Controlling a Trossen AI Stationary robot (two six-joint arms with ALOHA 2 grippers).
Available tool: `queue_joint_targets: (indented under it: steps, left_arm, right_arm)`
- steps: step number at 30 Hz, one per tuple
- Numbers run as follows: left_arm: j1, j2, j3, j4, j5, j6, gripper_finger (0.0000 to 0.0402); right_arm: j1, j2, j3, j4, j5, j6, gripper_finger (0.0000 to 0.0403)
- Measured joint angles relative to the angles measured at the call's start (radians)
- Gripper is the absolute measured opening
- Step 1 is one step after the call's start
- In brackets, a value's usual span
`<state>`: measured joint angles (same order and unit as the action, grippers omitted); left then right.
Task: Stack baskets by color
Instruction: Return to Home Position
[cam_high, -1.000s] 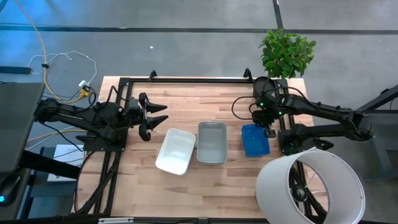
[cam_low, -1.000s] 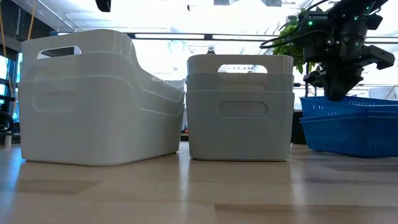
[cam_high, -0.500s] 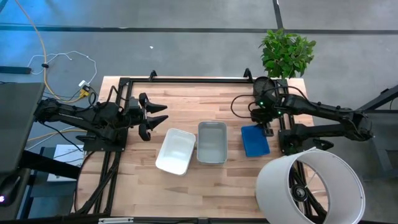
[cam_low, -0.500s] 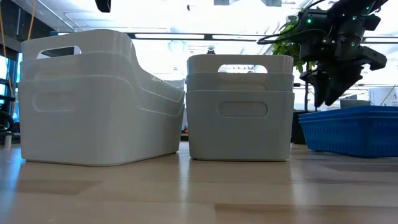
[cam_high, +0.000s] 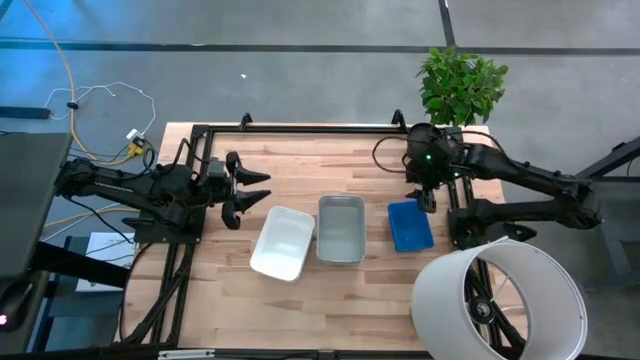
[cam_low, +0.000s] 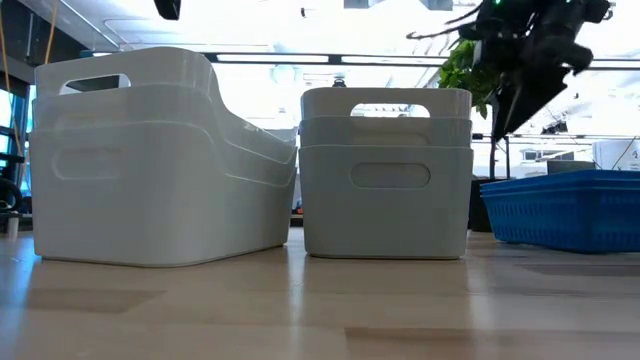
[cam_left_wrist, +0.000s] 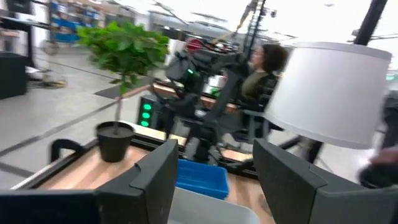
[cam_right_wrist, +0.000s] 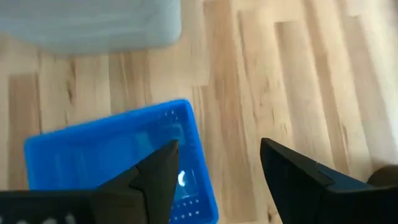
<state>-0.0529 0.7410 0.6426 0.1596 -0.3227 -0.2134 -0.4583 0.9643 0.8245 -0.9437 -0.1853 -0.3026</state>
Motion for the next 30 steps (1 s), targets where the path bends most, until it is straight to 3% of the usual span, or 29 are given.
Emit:
queue_joint_targets:
  steps: [8, 12, 17, 23, 30]
  left_arm:
    - [0.08, -0.001, 0.0, -0.002, 0.138, -0.03, 0.0197]
    - [0.144, -0.001, 0.0, 0.001, 0.201, -0.03, 0.0197]
    - [0.198, -0.001, 0.0, 0.001, 0.245, -0.03, 0.0197]
    - [0.21, -0.001, 0.0, 0.002, 0.245, -0.037, 0.0197]
    - [0.209, -0.001, 0.0, 0.002, 0.259, -0.045, 0.0197]
  right_arm:
    - [0.001, -0.175, -0.007, 0.136, -0.071, 0.295, 0.0211]
    - [0.024, -0.254, -0.059, 0.425, -0.122, 0.45, 0.0211]
    - [0.12, -0.285, -0.206, 0.795, -0.084, 0.573, 0.0211]
    - [0.251, -0.253, -0.336, 1.134, -0.045, 0.525, 0.0208]
    - [0.31, -0.246, -0.328, 1.144, -0.01, 0.493, 0.018]
